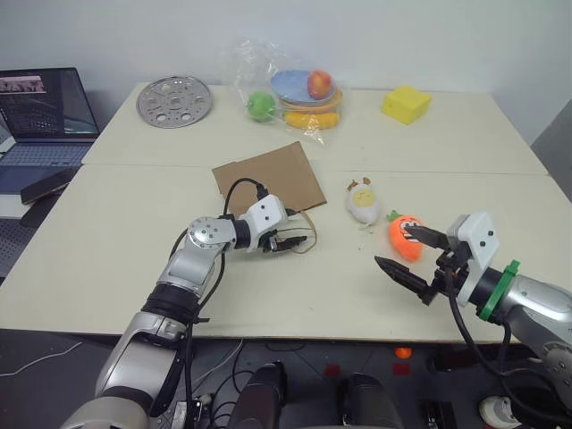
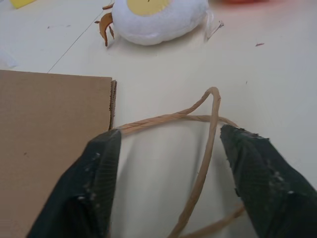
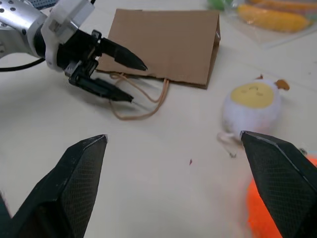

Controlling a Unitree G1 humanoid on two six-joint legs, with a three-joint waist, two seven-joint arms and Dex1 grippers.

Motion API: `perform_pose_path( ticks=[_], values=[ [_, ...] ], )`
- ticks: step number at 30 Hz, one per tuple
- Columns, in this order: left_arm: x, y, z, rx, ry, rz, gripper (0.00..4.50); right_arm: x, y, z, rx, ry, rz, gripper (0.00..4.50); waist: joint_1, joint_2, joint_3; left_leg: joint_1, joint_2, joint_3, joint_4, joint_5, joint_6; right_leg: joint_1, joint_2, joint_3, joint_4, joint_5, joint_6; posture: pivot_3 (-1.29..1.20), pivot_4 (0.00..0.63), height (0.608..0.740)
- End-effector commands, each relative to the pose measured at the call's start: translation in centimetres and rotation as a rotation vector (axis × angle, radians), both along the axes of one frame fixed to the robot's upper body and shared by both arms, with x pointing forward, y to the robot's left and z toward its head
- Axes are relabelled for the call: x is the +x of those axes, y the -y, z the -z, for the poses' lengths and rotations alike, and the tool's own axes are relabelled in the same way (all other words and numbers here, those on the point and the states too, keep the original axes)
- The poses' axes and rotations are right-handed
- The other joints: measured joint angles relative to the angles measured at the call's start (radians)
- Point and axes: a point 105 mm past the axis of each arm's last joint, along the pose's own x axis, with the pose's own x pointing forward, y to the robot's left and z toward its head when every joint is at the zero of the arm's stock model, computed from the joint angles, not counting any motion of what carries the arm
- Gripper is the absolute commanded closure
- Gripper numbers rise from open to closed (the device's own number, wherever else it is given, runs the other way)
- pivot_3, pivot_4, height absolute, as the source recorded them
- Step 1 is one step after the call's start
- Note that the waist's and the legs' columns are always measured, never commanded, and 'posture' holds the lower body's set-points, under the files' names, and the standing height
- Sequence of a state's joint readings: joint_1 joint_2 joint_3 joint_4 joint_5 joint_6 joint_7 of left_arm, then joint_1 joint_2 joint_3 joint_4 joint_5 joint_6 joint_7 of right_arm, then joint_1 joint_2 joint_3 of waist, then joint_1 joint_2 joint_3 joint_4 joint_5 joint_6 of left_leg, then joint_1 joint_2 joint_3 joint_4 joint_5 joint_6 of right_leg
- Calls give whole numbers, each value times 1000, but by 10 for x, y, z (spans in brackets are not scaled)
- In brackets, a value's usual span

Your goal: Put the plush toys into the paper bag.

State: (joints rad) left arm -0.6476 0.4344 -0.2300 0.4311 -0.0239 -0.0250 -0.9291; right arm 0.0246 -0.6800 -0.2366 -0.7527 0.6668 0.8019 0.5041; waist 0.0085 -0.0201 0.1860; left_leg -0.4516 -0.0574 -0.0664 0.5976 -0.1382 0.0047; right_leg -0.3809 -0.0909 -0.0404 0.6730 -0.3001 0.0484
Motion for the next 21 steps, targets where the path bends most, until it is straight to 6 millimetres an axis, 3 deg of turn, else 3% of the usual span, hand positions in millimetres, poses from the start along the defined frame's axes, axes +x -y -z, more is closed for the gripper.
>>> perform_pose_path(
  ticks=[1, 7, 15, 18, 21],
  values=[
    [4, 1, -16, 0, 61, 14, 2551, -2, 1, -10, 4, 61, 4, 0, -1, 0, 0, 0, 0, 0, 0, 0, 0, 0, 0, 0, 1, 0, 0, 0, 150, 740],
    [6, 0, -21, -2, 61, 24, 4449, 1, -1, -6, 2, 70, 10, 0, -1, 0, 0, 0, 0, 0, 2, 0, 0, 1, 0, 0, 1, 0, 3, 0, 150, 740],
    [14, 9, -62, -225, -50, 13, 4479, 9, -14, -7, 11, 89, 12, 0, -4, 0, 0, 0, 0, -1, 2, 0, 0, 1, 1, 0, 1, 0, 3, 0, 150, 740],
    [-3, 17, -91, -286, -161, 154, 4500, 18, -36, -10, 79, 97, -22, 617, -11, -1, 0, 0, 0, -1, 3, 0, 0, 1, 1, 0, 2, 0, 3, 0, 150, 740],
    [-8, 18, -104, -328, -209, 186, 4500, 28, -55, -12, 96, 110, -39, 1648, -16, -1, 0, 0, 0, -1, 3, 1, 0, 0, 2, 0, 4, 0, 2, 0, 150, 740]
  ],
)
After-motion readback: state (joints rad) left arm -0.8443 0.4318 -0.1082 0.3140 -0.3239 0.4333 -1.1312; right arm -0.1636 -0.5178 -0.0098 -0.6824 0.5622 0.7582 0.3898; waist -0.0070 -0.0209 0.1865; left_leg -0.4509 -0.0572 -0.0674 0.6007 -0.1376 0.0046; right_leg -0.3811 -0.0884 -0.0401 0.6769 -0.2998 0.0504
